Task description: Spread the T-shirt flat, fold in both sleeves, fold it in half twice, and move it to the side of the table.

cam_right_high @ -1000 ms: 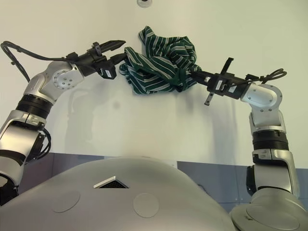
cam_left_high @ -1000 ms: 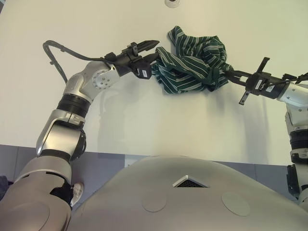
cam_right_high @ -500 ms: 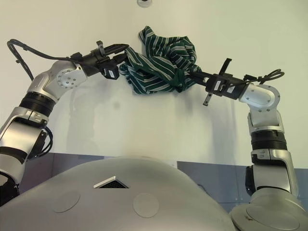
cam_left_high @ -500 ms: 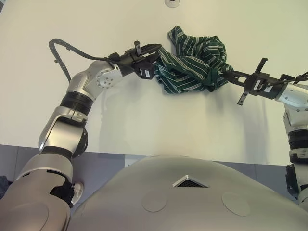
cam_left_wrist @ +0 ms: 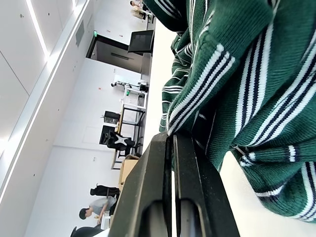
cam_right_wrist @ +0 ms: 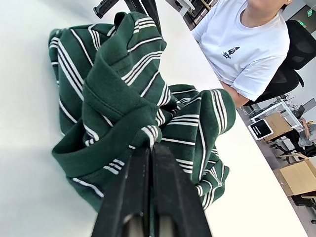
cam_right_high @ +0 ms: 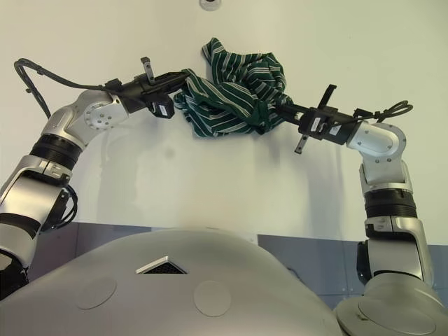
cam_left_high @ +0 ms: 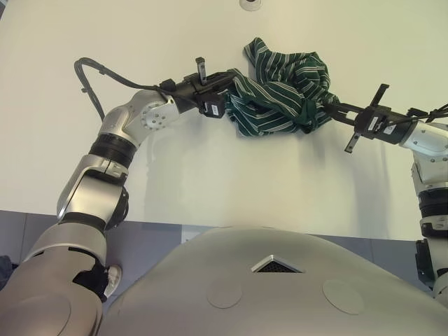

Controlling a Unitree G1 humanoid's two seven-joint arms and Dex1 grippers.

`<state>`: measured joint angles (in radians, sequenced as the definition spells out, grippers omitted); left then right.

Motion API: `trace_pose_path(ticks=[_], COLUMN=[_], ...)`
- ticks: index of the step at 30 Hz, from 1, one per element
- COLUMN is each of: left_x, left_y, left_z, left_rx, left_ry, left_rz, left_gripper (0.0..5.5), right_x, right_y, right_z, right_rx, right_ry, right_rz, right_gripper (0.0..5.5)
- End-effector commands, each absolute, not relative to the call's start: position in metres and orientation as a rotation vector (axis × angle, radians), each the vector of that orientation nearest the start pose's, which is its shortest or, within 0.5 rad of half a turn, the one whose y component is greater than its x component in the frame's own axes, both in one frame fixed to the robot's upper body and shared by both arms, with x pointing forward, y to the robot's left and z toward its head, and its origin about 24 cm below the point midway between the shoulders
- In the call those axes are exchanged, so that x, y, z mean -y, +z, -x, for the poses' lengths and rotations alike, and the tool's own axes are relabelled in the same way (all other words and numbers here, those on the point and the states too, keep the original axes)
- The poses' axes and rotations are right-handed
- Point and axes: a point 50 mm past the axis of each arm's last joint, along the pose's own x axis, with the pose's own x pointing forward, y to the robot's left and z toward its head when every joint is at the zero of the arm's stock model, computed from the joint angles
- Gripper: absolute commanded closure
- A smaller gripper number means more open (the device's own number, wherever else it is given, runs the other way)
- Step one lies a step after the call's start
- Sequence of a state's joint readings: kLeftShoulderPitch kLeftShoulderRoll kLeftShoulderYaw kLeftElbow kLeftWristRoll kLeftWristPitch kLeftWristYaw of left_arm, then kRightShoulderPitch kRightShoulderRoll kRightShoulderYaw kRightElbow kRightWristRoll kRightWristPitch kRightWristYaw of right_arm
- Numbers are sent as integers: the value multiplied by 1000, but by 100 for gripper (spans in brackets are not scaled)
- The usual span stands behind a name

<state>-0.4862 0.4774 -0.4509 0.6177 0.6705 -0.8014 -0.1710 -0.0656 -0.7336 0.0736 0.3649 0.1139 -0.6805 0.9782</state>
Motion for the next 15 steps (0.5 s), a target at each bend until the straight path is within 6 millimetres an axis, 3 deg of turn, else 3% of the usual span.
trace_pose_path(ticks=[1, 3, 8, 15], left_x=[-127, -129, -145, -176], left_y=[62, 66, 97, 141], left_z=[-297, -298, -294, -276], left_rx=[517, 528, 627, 732], left_ry=[-934, -921, -792, -693], left_rz=[-1164, -1150, -1034, -936], left_gripper=[549, 549, 549, 549], right_x=[248, 248, 242, 236], right_y=[70, 72, 92, 142], right_z=[-235, -237, -248, -251], right_rx=[71, 83, 237, 509], right_ry=[1038, 1030, 912, 783], right_rz=[760, 759, 708, 530], right_gripper=[550, 550, 550, 550])
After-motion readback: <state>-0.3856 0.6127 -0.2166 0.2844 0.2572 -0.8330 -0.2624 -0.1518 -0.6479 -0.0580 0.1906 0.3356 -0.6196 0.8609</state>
